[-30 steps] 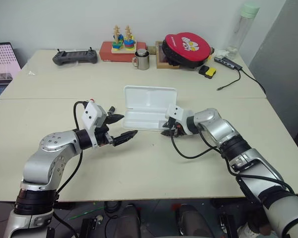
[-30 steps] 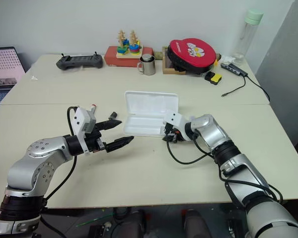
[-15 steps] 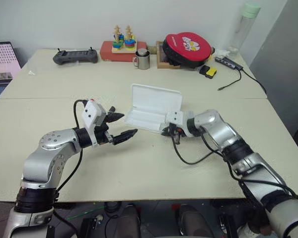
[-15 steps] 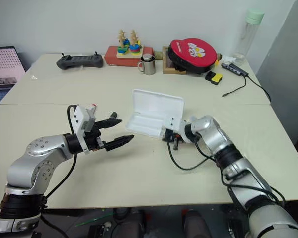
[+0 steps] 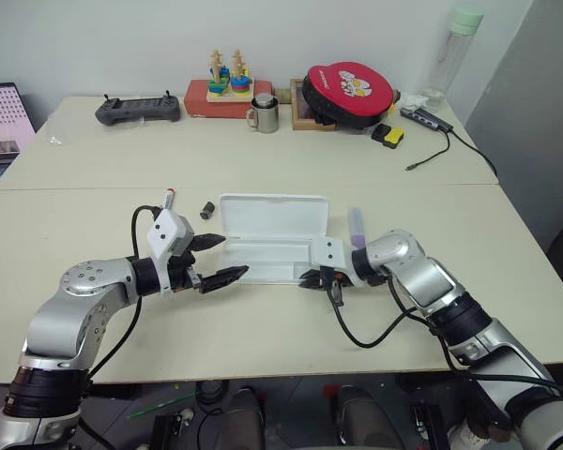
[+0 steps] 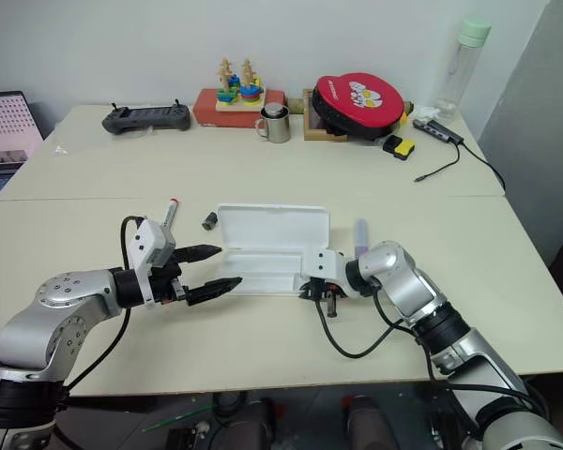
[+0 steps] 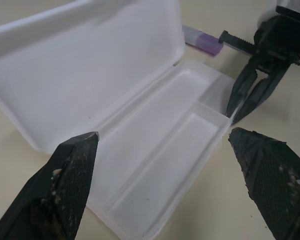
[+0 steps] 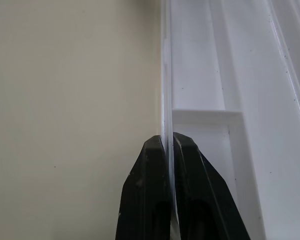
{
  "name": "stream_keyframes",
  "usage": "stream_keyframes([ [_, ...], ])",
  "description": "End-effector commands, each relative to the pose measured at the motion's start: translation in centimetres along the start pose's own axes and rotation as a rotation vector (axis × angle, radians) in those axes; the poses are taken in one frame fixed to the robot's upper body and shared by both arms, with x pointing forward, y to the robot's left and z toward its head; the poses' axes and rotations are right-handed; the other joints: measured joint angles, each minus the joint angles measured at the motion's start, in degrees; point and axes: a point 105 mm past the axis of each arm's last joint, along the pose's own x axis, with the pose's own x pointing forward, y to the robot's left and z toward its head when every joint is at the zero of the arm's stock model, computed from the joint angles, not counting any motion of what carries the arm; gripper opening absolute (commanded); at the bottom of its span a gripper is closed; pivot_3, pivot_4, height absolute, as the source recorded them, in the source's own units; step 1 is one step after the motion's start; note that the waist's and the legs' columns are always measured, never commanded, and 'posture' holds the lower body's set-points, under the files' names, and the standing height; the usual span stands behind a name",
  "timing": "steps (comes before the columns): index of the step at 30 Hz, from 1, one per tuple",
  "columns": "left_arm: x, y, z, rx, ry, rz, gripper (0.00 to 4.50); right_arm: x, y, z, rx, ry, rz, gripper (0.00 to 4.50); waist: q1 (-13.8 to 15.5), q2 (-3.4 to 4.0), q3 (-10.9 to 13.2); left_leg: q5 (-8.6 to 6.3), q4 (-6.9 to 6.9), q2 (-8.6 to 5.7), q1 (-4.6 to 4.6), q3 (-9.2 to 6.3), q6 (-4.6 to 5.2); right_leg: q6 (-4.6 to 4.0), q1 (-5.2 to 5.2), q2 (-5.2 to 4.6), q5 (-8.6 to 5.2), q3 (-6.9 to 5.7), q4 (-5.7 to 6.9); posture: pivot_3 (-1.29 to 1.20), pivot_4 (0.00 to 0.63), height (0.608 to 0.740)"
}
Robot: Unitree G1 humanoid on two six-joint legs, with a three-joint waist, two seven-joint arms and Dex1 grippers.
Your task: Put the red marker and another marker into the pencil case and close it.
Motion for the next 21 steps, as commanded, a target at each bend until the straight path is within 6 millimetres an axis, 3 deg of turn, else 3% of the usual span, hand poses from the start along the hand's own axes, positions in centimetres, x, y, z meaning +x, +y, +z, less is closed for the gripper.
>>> stream_keyframes([
  [1,-1.3,1.2,1.1,-0.030,-0.054,0.083,4.50,-0.9,-0.9,1.3,-0.014,-0.037,-0.040,1.28,0.06,0.00,0.00,0.00,0.00,0.00,0.00,0.00,0.00,-0.01,0.01,0.00,0.00,0.00,0.00,0.00,0.150,0.740],
  [9,-3.4,4.7,1.0,-0.217,-0.221,0.329,4.50,-3.6,-0.6,6.2,0.013,-0.265,-0.040,2.97,0.21,0.00,0.01,0.00,-0.02,-0.01,-0.03,-0.03,0.00,-0.05,0.03,-0.01,0.01,-0.02,-0.03,0.00,0.150,0.740],
  [12,-4.1,8.8,-0.9,-0.195,-0.133,0.618,4.50,-5.1,-1.8,10.2,0.048,-0.489,-0.116,3.72,0.23,0.00,0.01,0.00,0.00,-0.01,-0.03,-0.04,0.00,-0.03,0.05,-0.01,0.00,-0.03,-0.03,0.00,0.150,0.740],
  [15,-4.0,11.0,-1.7,-0.213,-0.098,0.762,4.50,-5.6,-2.4,11.9,0.071,-0.563,-0.164,4.48,0.27,0.00,0.01,0.05,0.01,0.00,-0.01,-0.17,0.04,0.07,0.03,0.08,0.09,-0.05,0.04,0.00,0.150,0.740],
  [21,-2.3,12.4,-2.9,-0.240,-0.026,0.801,4.50,-5.2,-2.7,12.3,0.052,-0.532,-0.220,4.48,0.75,-0.13,-0.07,0.10,0.02,-0.01,-0.04,-0.13,-0.04,0.00,0.06,0.06,0.15,-0.05,-0.05,0.00,0.150,0.740],
])
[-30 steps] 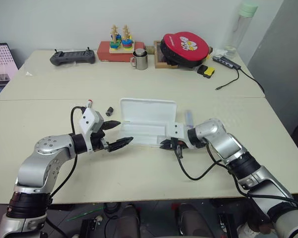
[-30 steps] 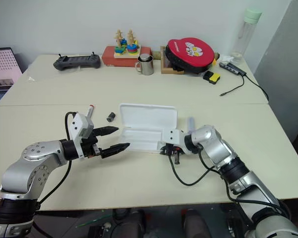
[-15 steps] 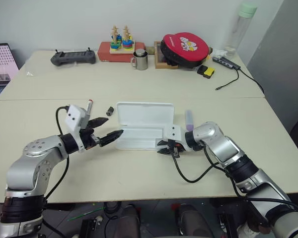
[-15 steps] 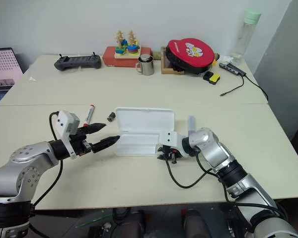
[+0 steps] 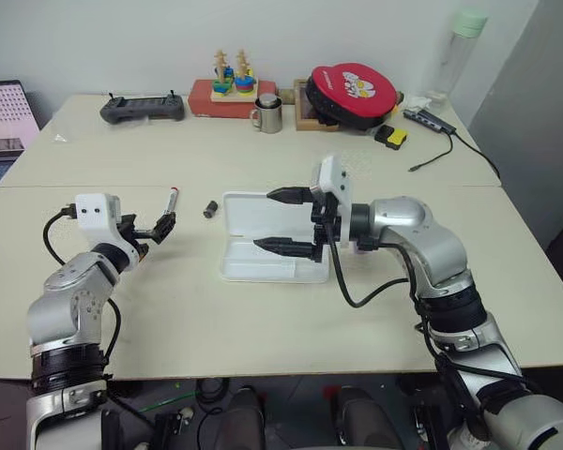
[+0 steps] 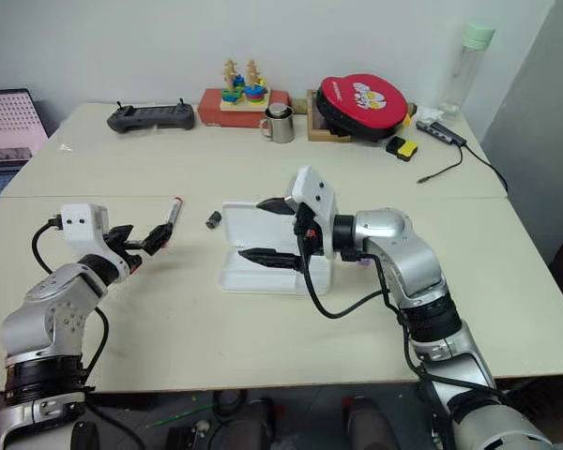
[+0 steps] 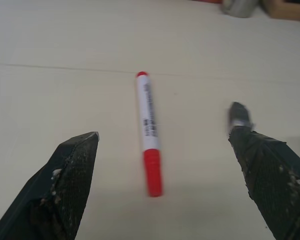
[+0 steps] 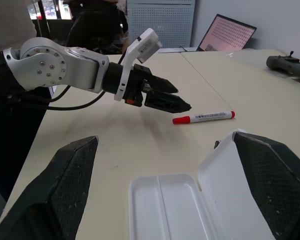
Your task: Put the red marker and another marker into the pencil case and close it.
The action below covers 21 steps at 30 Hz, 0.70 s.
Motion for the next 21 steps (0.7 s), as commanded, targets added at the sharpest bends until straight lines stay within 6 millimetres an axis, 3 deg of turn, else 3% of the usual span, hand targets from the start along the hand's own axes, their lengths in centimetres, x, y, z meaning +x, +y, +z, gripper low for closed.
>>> stream_keyframes([
  [1,1.4,-0.6,0.2,0.036,0.010,0.001,4.50,0.2,-0.5,1.2,-0.043,-0.027,-0.056,4.48,0.14,0.00,0.00,0.00,-0.03,0.00,-0.02,0.00,0.00,-0.15,-0.02,0.00,0.08,-0.01,0.01,0.00,0.150,0.740],
  [9,2.5,-1.5,-0.9,0.058,0.074,-0.049,4.50,0.2,-0.5,1.6,-0.041,-0.035,-0.078,4.48,-0.12,0.00,0.00,0.00,-0.07,0.00,-0.02,0.00,0.00,-0.16,-0.04,0.00,0.09,-0.01,0.01,0.00,0.150,0.740],
  [16,2.4,-0.6,-1.8,0.055,0.103,-0.009,3.21,0.1,-0.8,2.0,-0.039,-0.051,-0.090,4.50,-0.23,0.00,0.00,0.00,-0.07,0.00,-0.02,0.00,0.00,-0.16,-0.04,0.00,0.08,-0.01,0.02,0.00,0.150,0.740],
  [21,2.5,0.1,-1.1,0.031,0.072,0.024,2.17,0.0,-1.0,2.0,-0.044,-0.046,-0.090,4.50,-0.22,0.00,0.00,0.00,-0.07,0.00,-0.02,0.00,0.00,-0.16,-0.04,0.00,0.08,-0.01,0.02,0.00,0.150,0.740],
])
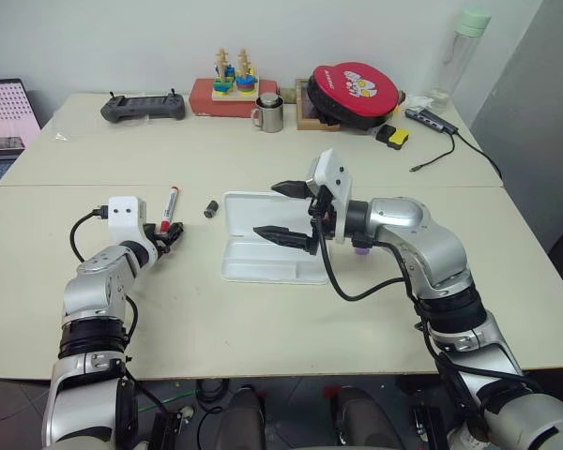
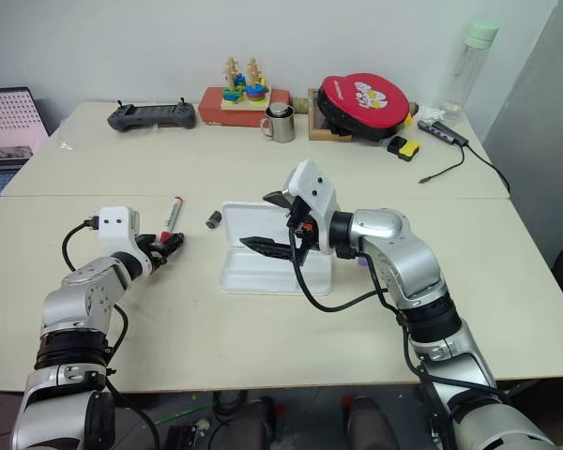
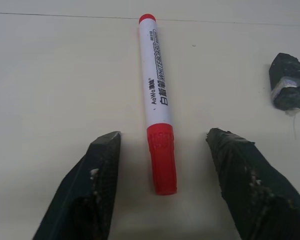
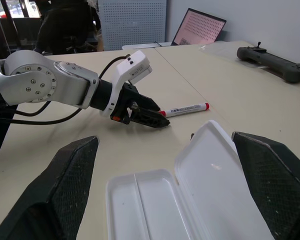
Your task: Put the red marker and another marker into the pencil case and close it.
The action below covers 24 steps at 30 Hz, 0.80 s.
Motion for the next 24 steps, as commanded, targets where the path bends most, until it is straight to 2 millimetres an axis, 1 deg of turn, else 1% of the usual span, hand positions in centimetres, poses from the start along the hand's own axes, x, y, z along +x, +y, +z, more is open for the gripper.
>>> stream_keyframes([
  [1,-0.1,0.6,1.0,0.000,-0.039,0.029,1.93,-0.2,0.0,2.0,-0.057,-0.051,0.009,4.50,0.00,0.00,0.00,0.00,0.00,0.00,0.00,0.00,0.00,0.00,0.00,0.00,0.00,0.00,0.00,0.00,0.150,0.740],
  [9,0.1,0.7,1.1,0.001,-0.053,0.042,0.38,-0.4,-0.2,2.0,-0.059,-0.051,0.006,4.50,0.03,0.00,0.00,0.00,0.00,0.00,0.00,0.00,0.00,0.00,0.00,0.00,0.00,0.00,0.00,0.00,0.150,0.740],
  [12,0.1,0.8,1.8,0.066,-0.082,0.059,0.35,-1.0,-0.5,2.0,-0.054,-0.060,-0.010,4.50,0.03,0.00,0.00,0.00,0.00,0.00,0.00,0.00,0.00,0.00,0.00,0.00,0.00,0.00,0.00,0.00,0.150,0.740],
  [13,0.0,0.4,2.6,0.113,-0.118,0.052,0.35,-1.3,-0.7,2.2,-0.048,-0.071,-0.018,4.50,0.04,0.00,0.00,0.00,0.00,0.00,0.00,0.00,0.00,0.00,0.00,0.00,0.00,0.00,0.00,0.00,0.150,0.740],
  [14,-0.2,-0.3,4.2,0.115,-0.191,0.028,0.35,-1.8,-0.8,2.6,-0.041,-0.089,-0.026,4.50,0.04,0.00,0.00,0.00,0.00,0.00,0.00,0.00,0.00,0.00,0.00,0.00,0.00,0.00,0.00,0.00,0.150,0.740],
  [15,-0.6,-1.6,6.1,0.112,-0.287,-0.033,0.35,-2.3,-0.9,2.9,-0.032,-0.109,-0.030,4.50,0.05,0.00,0.00,0.00,0.00,0.00,0.00,0.00,0.00,0.00,0.00,0.00,0.00,0.00,0.00,0.00,0.150,0.740],
  [16,-1.0,-2.5,7.4,0.110,-0.353,-0.075,0.35,-2.7,-1.0,3.2,-0.025,-0.123,-0.033,4.50,0.23,-0.02,0.02,0.00,0.00,0.00,0.00,0.00,0.00,0.00,0.00,0.00,0.00,0.00,-0.01,0.00,0.150,0.740],
  [17,-1.7,-3.9,9.1,0.107,-0.438,-0.145,0.35,-3.2,-1.1,3.5,-0.014,-0.139,-0.037,4.50,0.44,-0.03,0.03,0.00,0.00,0.00,-0.07,-0.01,-0.01,0.00,-0.03,0.00,0.00,-0.02,-0.02,0.00,0.150,0.740],
  [18,-2.2,-4.9,10.0,0.111,-0.488,-0.189,0.35,-3.6,-1.1,3.7,-0.005,-0.149,-0.039,4.50,0.72,-0.03,0.03,0.01,0.00,0.00,-0.09,0.00,-0.01,-0.01,-0.05,-0.01,0.00,-0.02,-0.03,0.00,0.150,0.740],
  [19,-3.0,-6.2,11.2,0.114,-0.551,-0.257,0.35,-4.2,-1.2,4.0,-0.003,-0.161,-0.048,4.50,0.83,-0.03,0.03,0.01,0.00,0.00,-0.10,0.00,-0.02,-0.01,-0.05,-0.02,0.01,-0.01,-0.04,0.00,0.150,0.740],
  [20,-4.2,-8.5,12.3,0.114,-0.600,-0.383,0.35,-5.2,-1.5,4.2,-0.002,-0.169,-0.064,4.50,1.01,-0.03,0.03,0.01,0.00,0.00,-0.13,0.00,-0.02,-0.01,-0.06,-0.02,0.01,-0.02,-0.05,0.00,0.150,0.740],
  [21,-5.4,-10.9,12.9,0.159,-0.636,-0.514,0.35,-6.3,-1.6,4.3,-0.003,-0.169,-0.079,4.50,1.12,-0.03,0.03,0.01,0.00,0.00,-0.12,0.01,-0.02,-0.02,-0.04,-0.02,0.01,-0.01,-0.05,0.00,0.150,0.740],
  [22,-6.4,-12.6,13.1,0.193,-0.656,-0.604,0.35,-7.0,-1.7,4.4,-0.004,-0.167,-0.088,4.50,1.28,-0.03,0.03,0.01,-0.01,0.00,-0.13,0.01,-0.02,-0.02,-0.03,-0.02,0.01,-0.01,-0.08,0.00,0.150,0.740],
  [24,-7.7,-15.6,12.2,0.300,-0.616,-0.793,0.35,-8.3,-1.5,4.0,-0.001,-0.147,-0.102,4.50,1.28,-0.03,0.03,0.00,-0.01,-0.05,-0.13,0.06,-0.03,-0.02,0.04,-0.10,0.01,-0.01,-0.14,0.00,0.150,0.740],
])
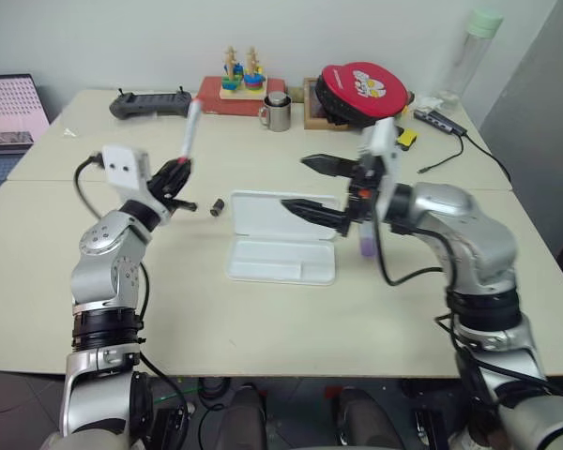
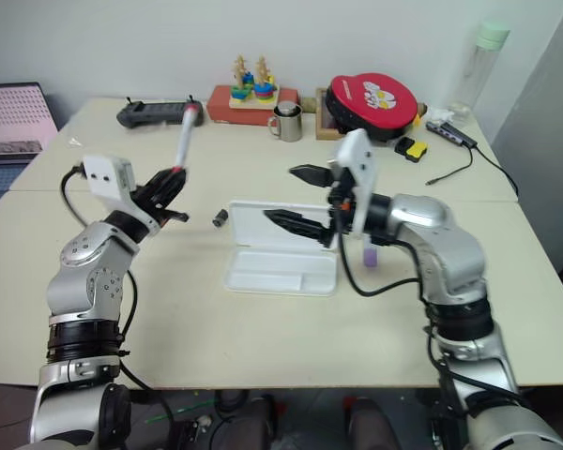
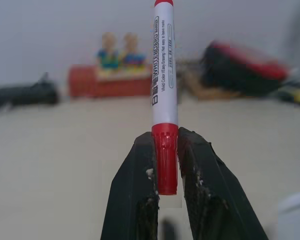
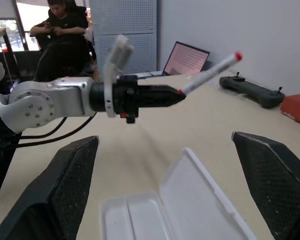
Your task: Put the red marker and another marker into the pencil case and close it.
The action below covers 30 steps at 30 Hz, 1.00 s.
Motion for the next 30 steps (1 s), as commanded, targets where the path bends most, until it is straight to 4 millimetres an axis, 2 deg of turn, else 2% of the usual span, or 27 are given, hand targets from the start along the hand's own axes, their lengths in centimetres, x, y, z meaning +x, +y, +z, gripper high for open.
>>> stream_keyframes([
  [1,0.4,-6.2,1.8,0.069,-0.015,-0.372,0.35,-2.4,0.4,1.3,-0.029,-0.024,-0.011,4.50,-0.19,0.00,0.00,0.00,0.00,-0.01,0.01,0.04,0.00,0.00,0.00,-0.02,0.00,0.02,-0.02,0.00,0.150,0.740],
  [3,0.2,-8.2,1.1,0.160,0.068,-0.540,0.35,-3.7,0.8,1.4,-0.003,-0.025,-0.010,4.50,-0.37,0.02,0.01,0.00,-0.01,-0.01,0.04,0.05,0.01,0.01,-0.01,-0.01,-0.01,0.04,0.00,0.00,0.150,0.740],
  [6,0.2,-9.3,0.6,0.263,0.119,-0.658,0.35,-4.6,1.9,1.3,0.023,-0.015,0.022,4.50,-1.24,0.08,0.05,0.00,-0.01,0.01,0.07,0.05,0.03,0.00,-0.08,0.03,-0.05,0.07,0.06,0.00,0.150,0.740],
  [9,0.4,-8.7,-2.7,0.448,0.321,-0.751,0.35,-5.2,3.2,0.0,0.025,0.055,0.022,4.50,-1.58,0.07,0.04,0.01,0.01,0.02,0.07,0.04,0.04,0.22,-0.07,0.04,-0.18,0.07,0.07,0.00,0.150,0.740],
  [15,0.1,-6.7,-6.2,0.566,0.476,-0.794,0.35,-5.3,4.5,-2.8,0.056,0.141,-0.017,4.50,-1.59,0.08,0.04,0.00,0.01,0.02,0.05,0.12,0.04,0.22,-0.12,0.04,-0.21,0.14,0.03,0.00,0.150,0.740],
  [19,0.0,-6.7,-6.8,0.565,0.468,-0.818,0.35,-5.2,5.0,-3.6,0.057,0.174,-0.014,4.50,-1.55,0.08,0.05,0.00,-0.02,0.02,-0.03,0.11,0.05,0.16,-0.17,0.04,-0.25,0.13,0.04,0.00,0.150,0.740],
  [22,0.1,-7.0,-6.9,0.557,0.478,-0.848,0.35,-5.2,4.6,-4.4,0.064,0.199,-0.050,4.50,-1.40,0.08,0.05,0.00,-0.01,0.02,-0.04,0.10,0.05,0.16,-0.17,0.04,-0.25,0.11,0.03,0.00,0.150,0.740],
  [30,-0.8,-6.6,-8.2,0.564,0.555,-0.884,0.35,-5.2,4.2,-4.6,0.060,0.198,-0.077,4.50,-1.32,0.08,0.05,0.00,0.01,0.02,-0.03,0.09,0.05,0.19,-0.16,0.04,-0.24,0.10,0.05,0.00,0.150,0.740],
])
